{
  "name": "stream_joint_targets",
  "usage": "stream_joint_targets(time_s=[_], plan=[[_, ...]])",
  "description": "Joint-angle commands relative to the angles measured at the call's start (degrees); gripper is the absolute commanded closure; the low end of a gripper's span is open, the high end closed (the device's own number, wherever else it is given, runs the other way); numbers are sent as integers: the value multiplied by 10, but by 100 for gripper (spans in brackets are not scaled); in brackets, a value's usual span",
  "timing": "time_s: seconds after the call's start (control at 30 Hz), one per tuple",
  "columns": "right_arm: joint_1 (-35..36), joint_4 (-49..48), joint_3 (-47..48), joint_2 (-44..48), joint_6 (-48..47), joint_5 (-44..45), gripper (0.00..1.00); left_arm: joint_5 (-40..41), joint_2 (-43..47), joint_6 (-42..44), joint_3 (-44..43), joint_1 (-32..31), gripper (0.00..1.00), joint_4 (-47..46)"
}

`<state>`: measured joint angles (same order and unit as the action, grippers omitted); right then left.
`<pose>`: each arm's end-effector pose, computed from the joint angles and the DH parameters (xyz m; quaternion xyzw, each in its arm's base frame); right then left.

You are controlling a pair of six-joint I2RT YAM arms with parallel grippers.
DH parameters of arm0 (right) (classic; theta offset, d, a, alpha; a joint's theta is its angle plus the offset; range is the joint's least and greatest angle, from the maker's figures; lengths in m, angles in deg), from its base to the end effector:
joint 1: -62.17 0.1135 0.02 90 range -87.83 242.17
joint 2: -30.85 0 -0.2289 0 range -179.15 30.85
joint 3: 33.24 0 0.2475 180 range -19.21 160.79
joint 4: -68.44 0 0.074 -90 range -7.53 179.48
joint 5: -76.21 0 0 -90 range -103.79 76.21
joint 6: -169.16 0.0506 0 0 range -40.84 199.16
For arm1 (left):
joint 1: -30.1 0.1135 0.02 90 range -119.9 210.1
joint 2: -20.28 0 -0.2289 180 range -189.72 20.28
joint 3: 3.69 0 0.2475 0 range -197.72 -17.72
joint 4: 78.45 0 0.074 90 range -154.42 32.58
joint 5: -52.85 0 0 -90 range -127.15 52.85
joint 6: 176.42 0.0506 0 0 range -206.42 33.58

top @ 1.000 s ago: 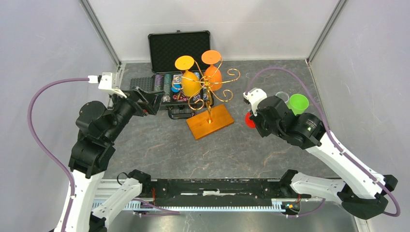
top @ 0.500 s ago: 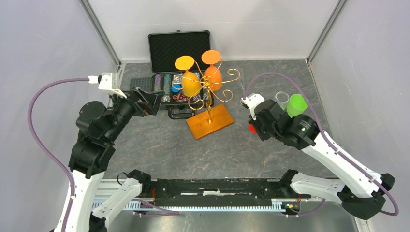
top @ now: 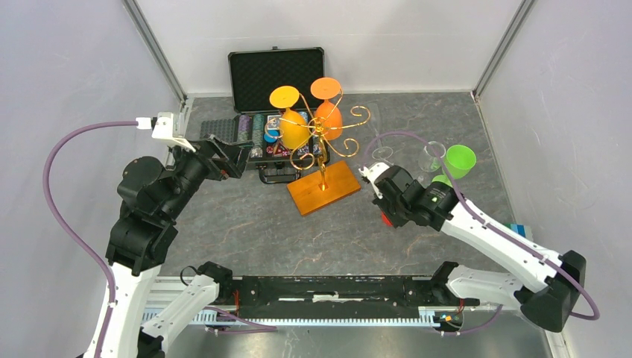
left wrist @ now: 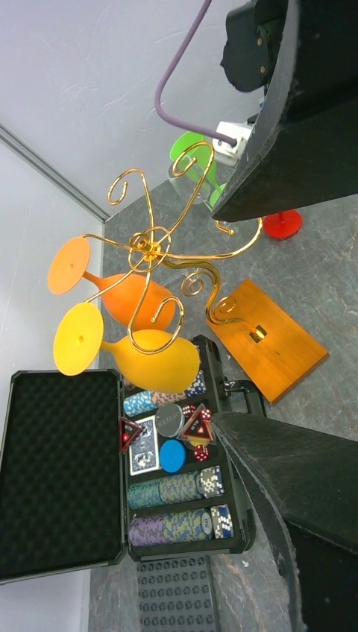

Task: Take the wine glass off the wine glass rack

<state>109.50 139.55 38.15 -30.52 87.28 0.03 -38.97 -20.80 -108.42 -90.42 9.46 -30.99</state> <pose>0.1536 0.1488 0.2497 -0.2943 0.9157 0.0122 0.2736 0.1351 -0.0526 0.4370 0.0025 0.7182 -0.2636 0.6440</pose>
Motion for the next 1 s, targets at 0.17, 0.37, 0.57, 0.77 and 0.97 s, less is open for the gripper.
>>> stream_joint_targets(time_s=[0.17,0.37,0.57,0.77,0.97], plan=[[-18,-38,-2,-8,-15,-20,77,10,3,21,0,-1,0,-2],[-25,-26,29,-1,-17,1,51,8,-1,20,-2,-1,0,-2],[-35,-12,88,20,-16,27,41,10,2,21,-2,-1,0,-2],[-47,2,155,38,5,60,39,12,3,22,-2,-1,0,0],[-64,10,241,8,35,150,41,14,4,23,-1,-1,0,1]])
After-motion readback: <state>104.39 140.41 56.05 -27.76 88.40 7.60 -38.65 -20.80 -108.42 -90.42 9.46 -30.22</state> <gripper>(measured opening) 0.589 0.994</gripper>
